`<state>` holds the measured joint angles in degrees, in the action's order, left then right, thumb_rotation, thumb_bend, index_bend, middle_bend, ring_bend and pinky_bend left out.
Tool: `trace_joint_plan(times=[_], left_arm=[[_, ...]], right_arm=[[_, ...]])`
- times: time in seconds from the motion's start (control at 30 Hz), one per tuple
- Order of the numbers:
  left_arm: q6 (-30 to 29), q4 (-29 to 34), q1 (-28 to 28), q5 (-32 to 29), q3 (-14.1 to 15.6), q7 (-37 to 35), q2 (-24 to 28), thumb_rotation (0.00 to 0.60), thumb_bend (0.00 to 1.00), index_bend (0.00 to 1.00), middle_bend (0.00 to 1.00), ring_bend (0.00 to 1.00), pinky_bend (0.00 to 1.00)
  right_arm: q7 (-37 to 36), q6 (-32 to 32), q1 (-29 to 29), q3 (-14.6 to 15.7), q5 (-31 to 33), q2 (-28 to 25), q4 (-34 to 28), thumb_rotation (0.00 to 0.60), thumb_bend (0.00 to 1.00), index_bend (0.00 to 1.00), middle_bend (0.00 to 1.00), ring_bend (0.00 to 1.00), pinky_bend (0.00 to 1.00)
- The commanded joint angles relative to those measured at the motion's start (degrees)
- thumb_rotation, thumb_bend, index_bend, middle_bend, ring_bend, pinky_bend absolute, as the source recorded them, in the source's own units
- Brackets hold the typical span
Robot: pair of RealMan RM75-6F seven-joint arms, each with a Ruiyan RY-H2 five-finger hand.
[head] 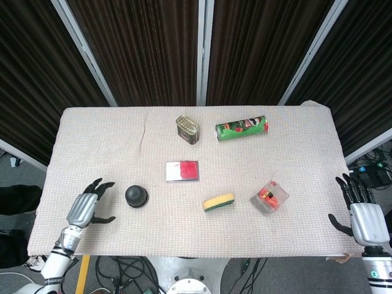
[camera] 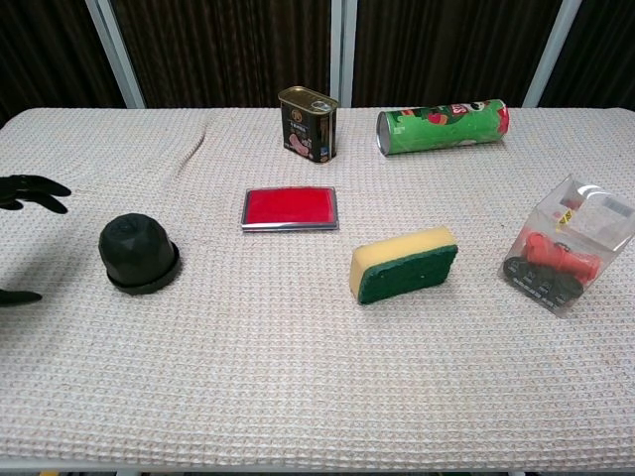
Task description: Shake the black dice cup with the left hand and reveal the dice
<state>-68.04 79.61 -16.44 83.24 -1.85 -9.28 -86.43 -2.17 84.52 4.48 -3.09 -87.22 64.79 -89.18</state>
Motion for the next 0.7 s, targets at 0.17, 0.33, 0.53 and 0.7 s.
trace_joint_plan(times=[0.17,0.33,0.53,0.7], left_arm=[[1.55,-2.0,-1.83,1.02,0.14,-2.45,-2.38,0.6,0.02,0.14,0.2,0.03,0.13],[0.63,-3.8,-2.67,1.95,-0.24,-1.97,-4.85,0.6,0.02,0.14,0.2,0.03,0.13],[2.81,-5.41,-3.73,-0.09,-0.68,1.13,-6.76,0.6,0.02,0.14,0.2,0.03,0.13],[4.1,-6.51,-4.92,-1.11,-1.47,2.13,-8.15,0.6,0.02,0.14,0.2,0.03,0.13]], right_arm=[[0.76,-0.46,0.16,0.09,0.19,0.11,-0.46,0.6,0.15,0.0,0.0,0.0,0.0],[0.95,-0.85,0.24,0.53,-0.16,0.51,-0.06,0.6,0.15,0.0,0.0,0.0,0.0],[0.51,-1.35,0.32,0.64,0.17,0.96,0.82,0.6,0.15,0.0,0.0,0.0,0.0],[0.25,-2.08,0.43,0.84,0.52,1.36,1.56,0.6,0.15,0.0,0.0,0.0,0.0]])
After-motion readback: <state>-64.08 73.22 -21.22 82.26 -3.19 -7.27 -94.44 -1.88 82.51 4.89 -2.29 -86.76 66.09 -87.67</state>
